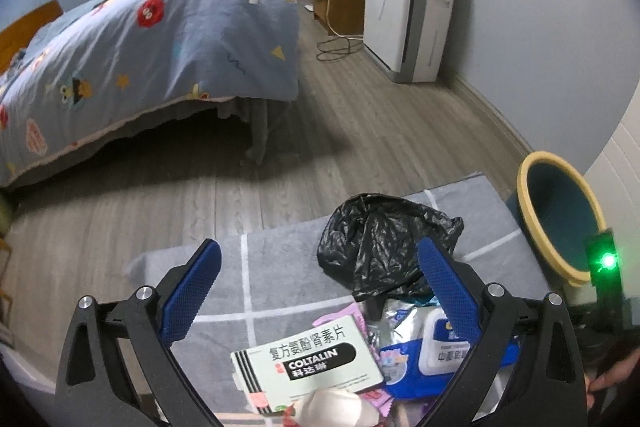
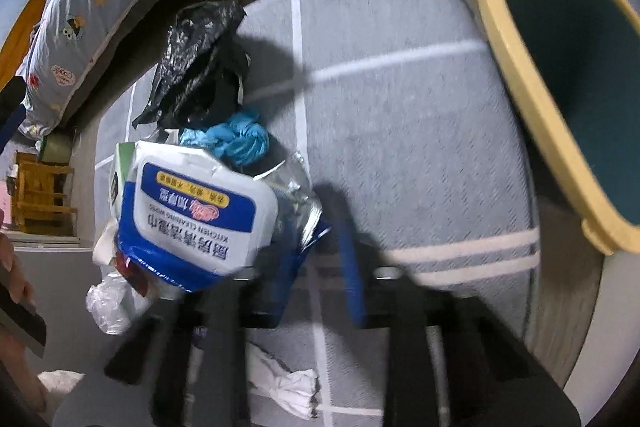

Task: Collect trash
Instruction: 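Grasp the black plastic bag with the left gripper while the right grasps the wet-wipe pack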

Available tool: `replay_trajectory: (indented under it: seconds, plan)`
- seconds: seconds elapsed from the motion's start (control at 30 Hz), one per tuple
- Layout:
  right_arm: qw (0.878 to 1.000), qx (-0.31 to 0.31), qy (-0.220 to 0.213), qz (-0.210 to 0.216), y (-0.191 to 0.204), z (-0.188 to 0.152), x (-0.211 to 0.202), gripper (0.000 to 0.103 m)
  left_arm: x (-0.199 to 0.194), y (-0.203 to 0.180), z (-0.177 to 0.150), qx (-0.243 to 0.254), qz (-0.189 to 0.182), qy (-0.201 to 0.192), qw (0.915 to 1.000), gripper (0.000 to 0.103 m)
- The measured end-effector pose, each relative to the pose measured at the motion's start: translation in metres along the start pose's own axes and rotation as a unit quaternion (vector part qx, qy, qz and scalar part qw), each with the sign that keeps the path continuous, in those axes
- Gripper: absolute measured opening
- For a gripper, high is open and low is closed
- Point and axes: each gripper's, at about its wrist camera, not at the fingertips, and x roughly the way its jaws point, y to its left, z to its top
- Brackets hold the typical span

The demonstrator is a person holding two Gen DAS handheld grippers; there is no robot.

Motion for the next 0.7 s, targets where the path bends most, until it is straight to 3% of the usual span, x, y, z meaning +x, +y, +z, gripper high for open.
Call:
replay_trajectory:
  seconds: [0.2, 0.4, 0.5, 0.57, 0.7]
  plan:
    - [0.999, -0.014, -0.048, 0.016, 0.007, 0.004, -0.049, 0.010, 0.006, -0.004, -0.001, 0.002, -0.006, 0.009, 0.9999, 0.098]
    - [0.985, -0.092, -0.139, -0.032, 0.025, 0.011, -0.131, 0.009, 0.028, -0.014, 0.001, -0.008, -0.021, 0.024, 0.9994, 0.098]
    - [0.969, -0.120, -0.191, -0.105, 0.020, 0.017, -0.162, 0.009, 0.041, -0.024, 0.000, -0.004, -0.038, 0.035, 0.9986, 0.096]
    - [0.962, -0.113, -0.208, -0.134, 0.008, 0.023, -0.172, 0.009, 0.048, -0.033, -0.001, 0.007, -0.043, 0.038, 0.9983, 0.095]
    - [0.967, -0.055, -0.211, -0.129, -0.031, 0.038, -0.177, 0.009, 0.064, -0.057, -0.004, 0.037, -0.050, 0.045, 0.9971, 0.095]
